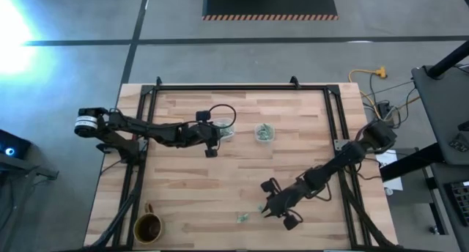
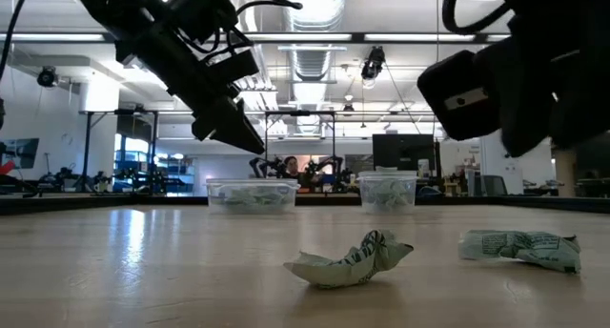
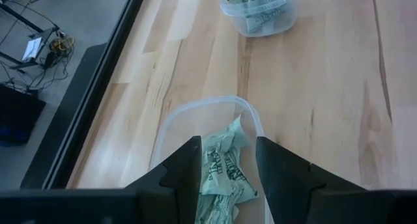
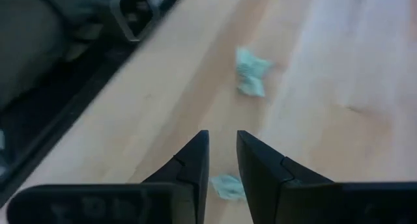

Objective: Pick and place Stevia / Truvia into bins
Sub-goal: Put the middle stevia packet into the transparent square container

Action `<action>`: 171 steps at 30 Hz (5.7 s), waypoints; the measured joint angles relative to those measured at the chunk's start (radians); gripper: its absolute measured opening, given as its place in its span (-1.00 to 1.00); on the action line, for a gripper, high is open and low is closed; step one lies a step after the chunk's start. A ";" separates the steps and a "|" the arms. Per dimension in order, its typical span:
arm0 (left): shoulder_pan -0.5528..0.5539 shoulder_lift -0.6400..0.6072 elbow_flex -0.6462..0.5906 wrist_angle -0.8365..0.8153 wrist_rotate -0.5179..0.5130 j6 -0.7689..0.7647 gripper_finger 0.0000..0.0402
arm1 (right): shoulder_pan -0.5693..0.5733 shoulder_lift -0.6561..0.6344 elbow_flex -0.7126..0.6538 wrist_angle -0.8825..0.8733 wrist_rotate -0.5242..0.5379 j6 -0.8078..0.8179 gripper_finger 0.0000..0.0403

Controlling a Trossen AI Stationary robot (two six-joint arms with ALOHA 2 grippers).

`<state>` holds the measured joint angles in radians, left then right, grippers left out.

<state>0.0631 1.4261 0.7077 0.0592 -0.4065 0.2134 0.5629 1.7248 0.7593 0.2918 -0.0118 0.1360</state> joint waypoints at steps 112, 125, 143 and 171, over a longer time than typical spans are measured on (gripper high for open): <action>0.000 0.000 -0.001 0.003 0.000 0.003 -0.35 | -0.211 -0.393 0.036 -0.479 0.887 -0.319 -0.87; 0.000 0.000 -0.001 0.005 0.000 0.004 -0.35 | -0.473 -0.372 0.000 -0.488 0.711 -0.284 -0.87; 0.000 0.000 -0.001 0.008 0.000 0.004 -0.35 | -0.584 -0.365 -0.061 -0.450 0.572 -0.231 -0.87; 0.000 0.000 -0.001 0.006 0.000 0.004 -0.35 | -0.629 -0.353 -0.109 -0.359 0.500 -0.263 -0.87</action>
<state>0.0630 1.4265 0.7067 0.0654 -0.4065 0.2176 -0.0666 1.3720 0.6502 -0.0673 0.4881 -0.1274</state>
